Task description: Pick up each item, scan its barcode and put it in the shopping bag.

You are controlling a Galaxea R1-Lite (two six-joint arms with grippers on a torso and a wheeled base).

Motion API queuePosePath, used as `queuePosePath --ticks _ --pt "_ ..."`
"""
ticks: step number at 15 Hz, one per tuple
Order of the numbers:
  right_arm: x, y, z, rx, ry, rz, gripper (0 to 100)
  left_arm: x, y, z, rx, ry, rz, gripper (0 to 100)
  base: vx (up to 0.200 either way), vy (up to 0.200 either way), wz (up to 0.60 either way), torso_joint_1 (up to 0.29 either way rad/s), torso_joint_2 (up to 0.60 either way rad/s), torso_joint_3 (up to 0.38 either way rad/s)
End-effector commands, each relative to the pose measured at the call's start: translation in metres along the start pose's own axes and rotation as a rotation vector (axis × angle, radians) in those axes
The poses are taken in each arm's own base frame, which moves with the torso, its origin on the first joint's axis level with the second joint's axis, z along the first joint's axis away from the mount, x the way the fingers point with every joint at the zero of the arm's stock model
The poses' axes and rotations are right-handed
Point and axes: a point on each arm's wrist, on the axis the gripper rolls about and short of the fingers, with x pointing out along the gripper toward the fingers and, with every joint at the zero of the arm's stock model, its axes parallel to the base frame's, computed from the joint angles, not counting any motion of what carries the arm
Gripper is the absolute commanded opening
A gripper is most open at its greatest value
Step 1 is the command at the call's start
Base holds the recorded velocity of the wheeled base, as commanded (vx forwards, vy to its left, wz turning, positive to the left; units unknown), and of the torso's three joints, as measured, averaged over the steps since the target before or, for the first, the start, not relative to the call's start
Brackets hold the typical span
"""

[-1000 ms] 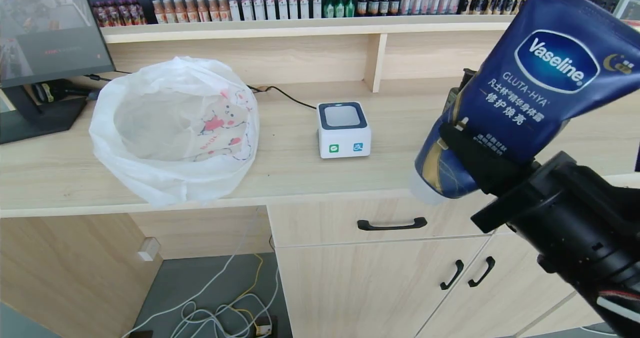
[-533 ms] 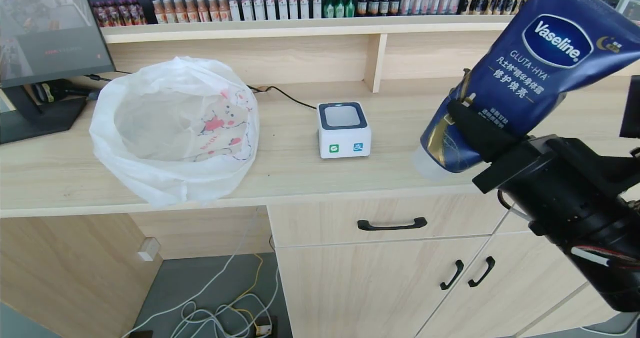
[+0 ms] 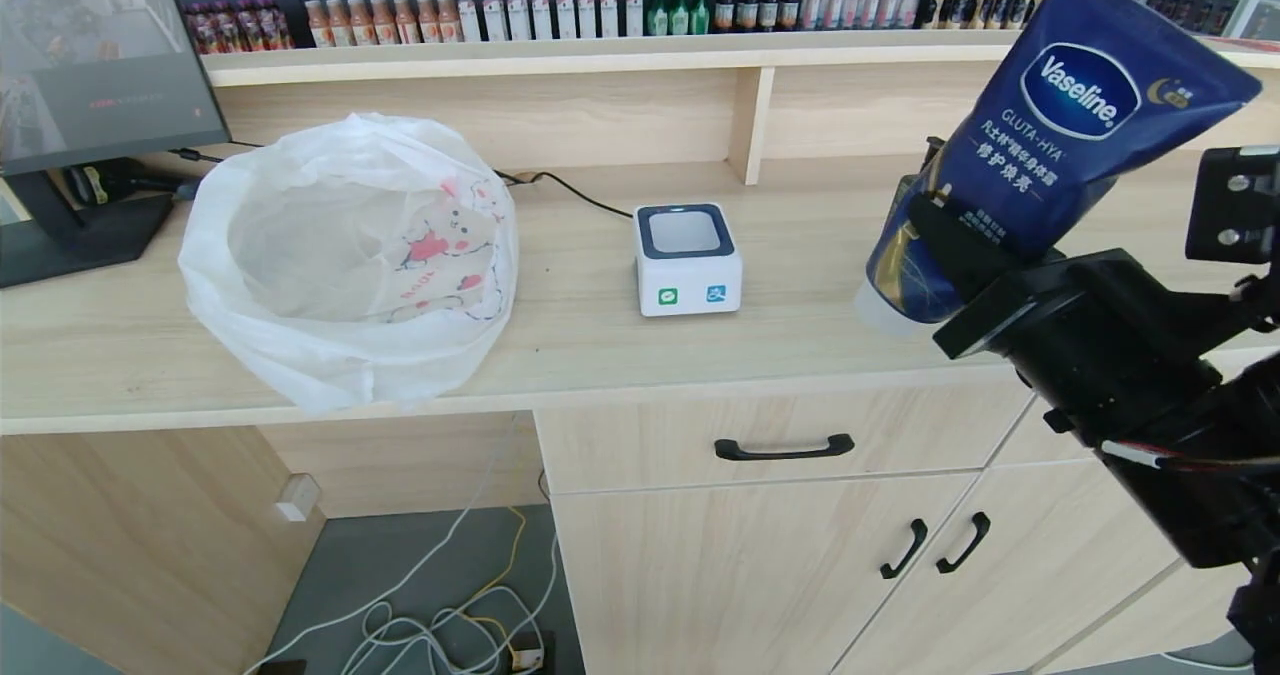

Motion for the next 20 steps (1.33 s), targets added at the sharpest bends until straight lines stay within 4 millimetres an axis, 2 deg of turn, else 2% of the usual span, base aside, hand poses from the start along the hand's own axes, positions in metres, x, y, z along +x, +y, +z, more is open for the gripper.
queuePosePath --ticks 1,3,5,10,14,17,20 --pt "0.008 -0.006 0.005 -0.009 -0.031 -0.027 0 0.0 0.0 0.0 -0.003 -0.001 0.002 100 0.0 0.0 0.0 0.0 0.0 0.0" --pt "0.01 -0.019 0.004 -0.029 -0.035 -0.072 0 0.0 0.0 0.0 -0.003 -0.001 0.002 100 0.0 0.0 0.0 0.0 0.0 0.0" --pt "0.007 -0.023 0.006 -0.035 -0.034 -0.083 0 0.0 0.0 0.0 -0.003 -0.001 0.002 100 0.0 0.0 0.0 0.0 0.0 0.0" --pt "-0.003 -0.024 0.013 -0.04 -0.042 -0.085 0 0.0 0.0 0.0 0.003 -0.001 0.0 100 0.0 0.2 0.0 0.001 0.0 0.003" --pt "-0.006 -0.024 0.011 -0.041 -0.031 -0.064 0 0.0 0.0 0.0 0.003 -0.001 0.0 100 0.0 0.2 0.0 0.002 0.0 0.004" --pt "-0.01 -0.024 0.011 -0.043 -0.025 -0.062 0 0.0 0.0 0.0 0.0 -0.001 0.0 100 0.0 0.0 0.0 0.0 0.0 0.0" --pt "0.004 -0.022 0.011 -0.031 -0.047 -0.049 0 0.0 0.0 0.0 0.0 -0.001 0.0 100 0.0 0.0 0.0 0.0 0.0 0.0"
